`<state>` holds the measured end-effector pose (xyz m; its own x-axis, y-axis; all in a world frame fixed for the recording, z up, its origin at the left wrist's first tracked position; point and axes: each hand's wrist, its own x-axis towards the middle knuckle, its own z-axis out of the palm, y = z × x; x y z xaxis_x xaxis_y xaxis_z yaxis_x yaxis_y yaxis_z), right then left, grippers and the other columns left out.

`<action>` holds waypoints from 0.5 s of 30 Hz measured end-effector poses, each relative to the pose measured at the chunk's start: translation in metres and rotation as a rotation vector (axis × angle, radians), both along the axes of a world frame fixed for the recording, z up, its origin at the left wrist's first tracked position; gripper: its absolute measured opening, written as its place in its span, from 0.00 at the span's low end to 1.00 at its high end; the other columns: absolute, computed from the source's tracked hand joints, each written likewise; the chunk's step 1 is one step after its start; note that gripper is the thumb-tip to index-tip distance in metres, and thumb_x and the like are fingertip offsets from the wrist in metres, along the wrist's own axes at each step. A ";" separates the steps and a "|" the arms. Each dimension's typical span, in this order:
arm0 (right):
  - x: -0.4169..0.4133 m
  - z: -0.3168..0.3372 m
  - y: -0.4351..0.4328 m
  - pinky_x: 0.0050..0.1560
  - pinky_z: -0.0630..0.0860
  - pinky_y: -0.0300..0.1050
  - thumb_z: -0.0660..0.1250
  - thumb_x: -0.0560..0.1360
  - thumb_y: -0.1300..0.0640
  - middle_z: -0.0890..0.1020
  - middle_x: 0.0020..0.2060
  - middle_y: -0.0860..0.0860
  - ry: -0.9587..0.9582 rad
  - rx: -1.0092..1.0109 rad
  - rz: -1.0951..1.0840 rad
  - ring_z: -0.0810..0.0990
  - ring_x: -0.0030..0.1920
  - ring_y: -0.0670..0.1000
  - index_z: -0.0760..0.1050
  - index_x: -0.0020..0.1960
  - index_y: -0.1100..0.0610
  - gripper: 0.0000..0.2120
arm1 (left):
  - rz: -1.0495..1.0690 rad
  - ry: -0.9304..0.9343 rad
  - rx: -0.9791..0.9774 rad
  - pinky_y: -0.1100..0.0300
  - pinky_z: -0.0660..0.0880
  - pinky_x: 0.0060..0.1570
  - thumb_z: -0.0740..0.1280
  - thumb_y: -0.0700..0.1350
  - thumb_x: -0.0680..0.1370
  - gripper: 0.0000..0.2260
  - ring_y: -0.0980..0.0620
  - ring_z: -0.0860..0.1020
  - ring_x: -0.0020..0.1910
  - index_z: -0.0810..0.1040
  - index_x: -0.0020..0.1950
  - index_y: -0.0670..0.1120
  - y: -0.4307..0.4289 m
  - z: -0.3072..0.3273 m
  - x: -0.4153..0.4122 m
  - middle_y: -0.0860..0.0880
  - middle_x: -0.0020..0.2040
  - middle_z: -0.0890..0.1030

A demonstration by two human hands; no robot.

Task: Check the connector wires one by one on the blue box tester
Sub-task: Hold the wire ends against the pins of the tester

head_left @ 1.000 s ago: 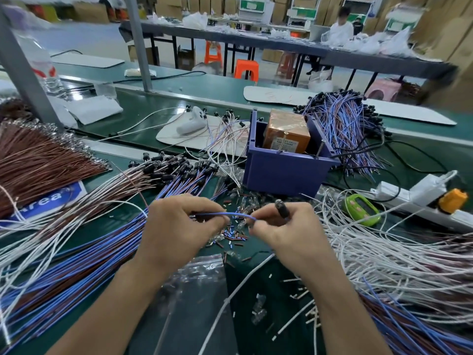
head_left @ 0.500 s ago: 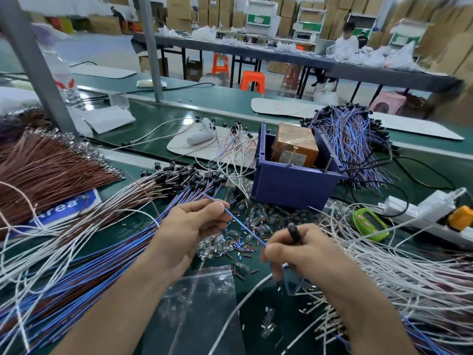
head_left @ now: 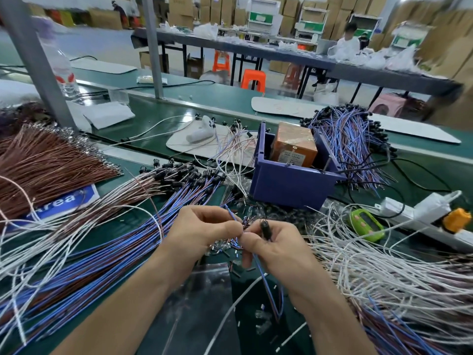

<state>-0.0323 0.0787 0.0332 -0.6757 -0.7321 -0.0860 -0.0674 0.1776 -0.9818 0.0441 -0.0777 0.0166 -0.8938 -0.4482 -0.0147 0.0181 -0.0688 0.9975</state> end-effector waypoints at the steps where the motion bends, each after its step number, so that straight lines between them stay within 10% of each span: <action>1: 0.000 0.001 0.000 0.28 0.67 0.27 0.69 0.77 0.65 0.81 0.26 0.55 -0.027 -0.005 0.002 0.71 0.23 0.39 0.79 0.32 0.52 0.16 | 0.019 0.002 0.054 0.65 0.78 0.42 0.81 0.43 0.61 0.08 0.54 0.81 0.36 0.88 0.38 0.45 0.000 0.001 -0.001 0.46 0.36 0.85; 15: -0.009 -0.001 0.010 0.28 0.67 0.27 0.70 0.74 0.69 0.77 0.26 0.57 -0.124 -0.021 -0.018 0.74 0.23 0.46 0.76 0.31 0.54 0.16 | 0.252 0.015 0.349 0.59 0.79 0.45 0.75 0.43 0.65 0.02 0.53 0.82 0.36 0.88 0.34 0.46 -0.009 0.006 -0.001 0.46 0.35 0.85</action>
<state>-0.0412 0.0887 0.0326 -0.6737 -0.7227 -0.1546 0.0574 0.1574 -0.9859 0.0431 -0.0866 0.0228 -0.7586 -0.6227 -0.1920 0.0916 -0.3937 0.9147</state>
